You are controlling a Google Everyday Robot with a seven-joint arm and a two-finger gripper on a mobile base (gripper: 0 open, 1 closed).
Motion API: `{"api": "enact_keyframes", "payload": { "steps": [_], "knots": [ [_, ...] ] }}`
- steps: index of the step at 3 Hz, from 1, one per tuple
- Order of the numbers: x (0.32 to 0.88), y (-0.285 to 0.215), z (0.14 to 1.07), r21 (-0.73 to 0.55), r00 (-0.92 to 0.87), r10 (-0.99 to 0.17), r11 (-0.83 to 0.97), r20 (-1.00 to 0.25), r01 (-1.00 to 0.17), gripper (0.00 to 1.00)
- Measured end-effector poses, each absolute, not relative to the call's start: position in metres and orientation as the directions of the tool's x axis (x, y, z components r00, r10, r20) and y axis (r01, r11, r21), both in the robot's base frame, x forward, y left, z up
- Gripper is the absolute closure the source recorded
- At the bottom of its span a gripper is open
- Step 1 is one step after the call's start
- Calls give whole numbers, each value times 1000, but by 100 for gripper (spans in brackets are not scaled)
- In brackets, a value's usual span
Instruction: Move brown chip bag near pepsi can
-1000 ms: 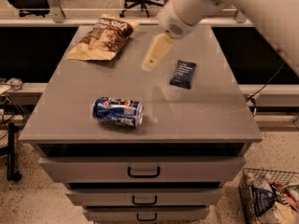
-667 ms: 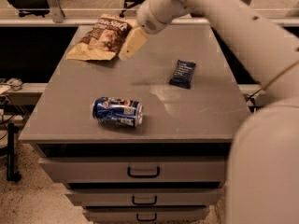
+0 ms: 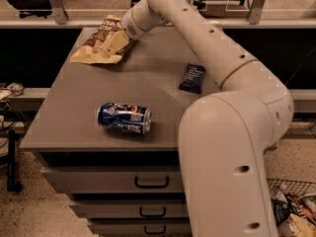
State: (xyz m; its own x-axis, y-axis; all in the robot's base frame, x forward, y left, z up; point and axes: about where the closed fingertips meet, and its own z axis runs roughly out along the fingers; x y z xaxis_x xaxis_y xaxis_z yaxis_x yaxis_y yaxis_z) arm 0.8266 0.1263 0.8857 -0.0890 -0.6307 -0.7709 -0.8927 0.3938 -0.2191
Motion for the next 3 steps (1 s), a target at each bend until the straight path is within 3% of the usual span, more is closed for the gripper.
{"api": "enact_keyframes", "payload": {
  "steps": [1,3],
  "knots": [
    [843,143,874,-181,-148,-602,451,-785,-874,17],
    [851,158,866,-175,-188,-596,497,-781,-850,65]
  ]
}}
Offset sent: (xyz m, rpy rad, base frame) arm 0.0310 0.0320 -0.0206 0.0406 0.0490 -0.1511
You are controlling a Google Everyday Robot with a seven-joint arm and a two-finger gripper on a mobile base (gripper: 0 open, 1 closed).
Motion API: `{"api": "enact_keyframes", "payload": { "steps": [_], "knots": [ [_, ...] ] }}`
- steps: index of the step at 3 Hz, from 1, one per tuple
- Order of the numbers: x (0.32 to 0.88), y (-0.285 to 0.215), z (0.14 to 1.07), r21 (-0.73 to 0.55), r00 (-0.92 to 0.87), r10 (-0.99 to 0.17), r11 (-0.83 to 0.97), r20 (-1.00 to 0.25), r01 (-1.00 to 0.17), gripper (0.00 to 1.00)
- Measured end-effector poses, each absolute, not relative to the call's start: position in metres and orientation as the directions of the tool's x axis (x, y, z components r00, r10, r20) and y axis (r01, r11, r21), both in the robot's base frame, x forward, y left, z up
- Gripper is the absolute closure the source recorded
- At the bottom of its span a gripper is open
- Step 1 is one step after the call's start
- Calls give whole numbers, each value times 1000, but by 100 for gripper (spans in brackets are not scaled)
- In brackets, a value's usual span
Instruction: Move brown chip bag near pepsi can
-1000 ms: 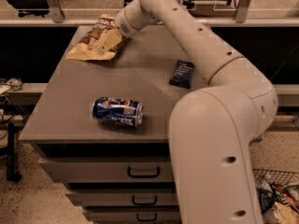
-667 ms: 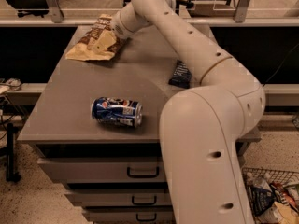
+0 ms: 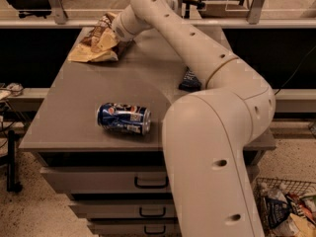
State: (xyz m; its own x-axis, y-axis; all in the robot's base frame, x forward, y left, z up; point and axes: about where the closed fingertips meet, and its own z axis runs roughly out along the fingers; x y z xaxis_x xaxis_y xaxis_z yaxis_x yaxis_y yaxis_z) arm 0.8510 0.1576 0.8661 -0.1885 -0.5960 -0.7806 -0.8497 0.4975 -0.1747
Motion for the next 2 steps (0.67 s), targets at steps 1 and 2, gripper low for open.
{"api": "enact_keyframes", "payload": {
  "steps": [1,2],
  "knots": [
    [846,158,878,-201,-165,-600,495,-783,-845,88],
    [832,153,906,-254,-104,-600,481,-793,-839,100]
  ]
}}
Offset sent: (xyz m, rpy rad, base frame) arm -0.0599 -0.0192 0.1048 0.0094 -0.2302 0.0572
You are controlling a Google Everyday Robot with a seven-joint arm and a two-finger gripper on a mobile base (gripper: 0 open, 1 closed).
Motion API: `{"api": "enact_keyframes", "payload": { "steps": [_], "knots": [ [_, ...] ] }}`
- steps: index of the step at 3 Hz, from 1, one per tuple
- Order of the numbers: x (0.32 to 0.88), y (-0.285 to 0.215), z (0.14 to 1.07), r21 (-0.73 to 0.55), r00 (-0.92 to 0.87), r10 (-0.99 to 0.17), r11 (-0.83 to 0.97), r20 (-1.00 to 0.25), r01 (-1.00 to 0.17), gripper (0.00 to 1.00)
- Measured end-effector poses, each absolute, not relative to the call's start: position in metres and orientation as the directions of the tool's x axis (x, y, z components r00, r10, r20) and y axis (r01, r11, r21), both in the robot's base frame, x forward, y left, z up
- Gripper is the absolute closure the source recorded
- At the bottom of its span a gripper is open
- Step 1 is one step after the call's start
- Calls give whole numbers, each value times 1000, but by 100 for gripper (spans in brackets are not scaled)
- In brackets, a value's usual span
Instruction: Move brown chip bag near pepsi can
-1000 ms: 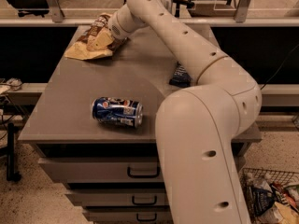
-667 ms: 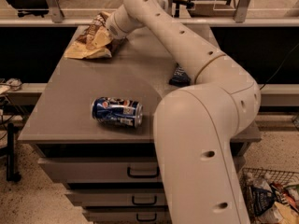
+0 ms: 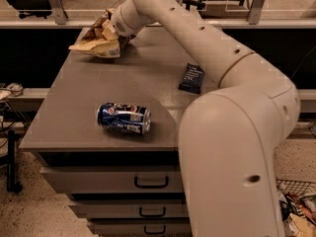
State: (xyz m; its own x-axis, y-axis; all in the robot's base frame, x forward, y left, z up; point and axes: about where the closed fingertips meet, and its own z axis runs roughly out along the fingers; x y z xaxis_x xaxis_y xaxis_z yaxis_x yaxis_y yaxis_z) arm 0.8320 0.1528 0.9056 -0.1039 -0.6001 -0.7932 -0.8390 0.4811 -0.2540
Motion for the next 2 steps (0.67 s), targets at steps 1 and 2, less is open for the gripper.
{"api": "enact_keyframes", "payload": {
  "steps": [1,2],
  "knots": [
    [801,145,942,-312,-18,-598,443,-801,-840,100],
    [772,138,958,-337,44,-593,394,-804,-855,100]
  ]
}}
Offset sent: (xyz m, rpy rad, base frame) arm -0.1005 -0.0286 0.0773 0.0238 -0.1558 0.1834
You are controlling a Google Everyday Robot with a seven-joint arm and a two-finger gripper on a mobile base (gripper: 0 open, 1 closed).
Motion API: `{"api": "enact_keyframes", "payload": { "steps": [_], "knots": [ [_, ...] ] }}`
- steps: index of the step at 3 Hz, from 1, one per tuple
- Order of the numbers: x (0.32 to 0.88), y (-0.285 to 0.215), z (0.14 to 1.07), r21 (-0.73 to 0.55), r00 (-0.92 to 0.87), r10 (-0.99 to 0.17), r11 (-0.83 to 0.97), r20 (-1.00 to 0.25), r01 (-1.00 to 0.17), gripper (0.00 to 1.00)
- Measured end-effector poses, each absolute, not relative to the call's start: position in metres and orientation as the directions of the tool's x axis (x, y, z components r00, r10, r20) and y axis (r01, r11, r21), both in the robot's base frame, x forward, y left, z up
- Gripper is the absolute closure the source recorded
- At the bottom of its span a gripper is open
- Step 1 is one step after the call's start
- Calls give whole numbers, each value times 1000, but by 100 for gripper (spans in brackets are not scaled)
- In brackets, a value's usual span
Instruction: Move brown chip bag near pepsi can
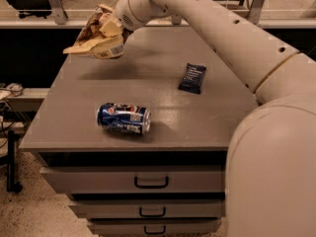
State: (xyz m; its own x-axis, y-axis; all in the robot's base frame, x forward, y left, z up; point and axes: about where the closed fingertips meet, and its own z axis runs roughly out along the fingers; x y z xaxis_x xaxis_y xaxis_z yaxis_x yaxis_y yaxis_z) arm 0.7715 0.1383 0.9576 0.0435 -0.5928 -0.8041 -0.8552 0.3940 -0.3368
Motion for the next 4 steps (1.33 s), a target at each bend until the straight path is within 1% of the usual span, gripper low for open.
{"api": "enact_keyframes", "payload": {
  "steps": [2,4],
  "knots": [
    [722,125,957,-337,96,-588,317,-803,-887,100],
    [687,110,940,-299,79,-612,267,-787,-916,100]
  ]
}}
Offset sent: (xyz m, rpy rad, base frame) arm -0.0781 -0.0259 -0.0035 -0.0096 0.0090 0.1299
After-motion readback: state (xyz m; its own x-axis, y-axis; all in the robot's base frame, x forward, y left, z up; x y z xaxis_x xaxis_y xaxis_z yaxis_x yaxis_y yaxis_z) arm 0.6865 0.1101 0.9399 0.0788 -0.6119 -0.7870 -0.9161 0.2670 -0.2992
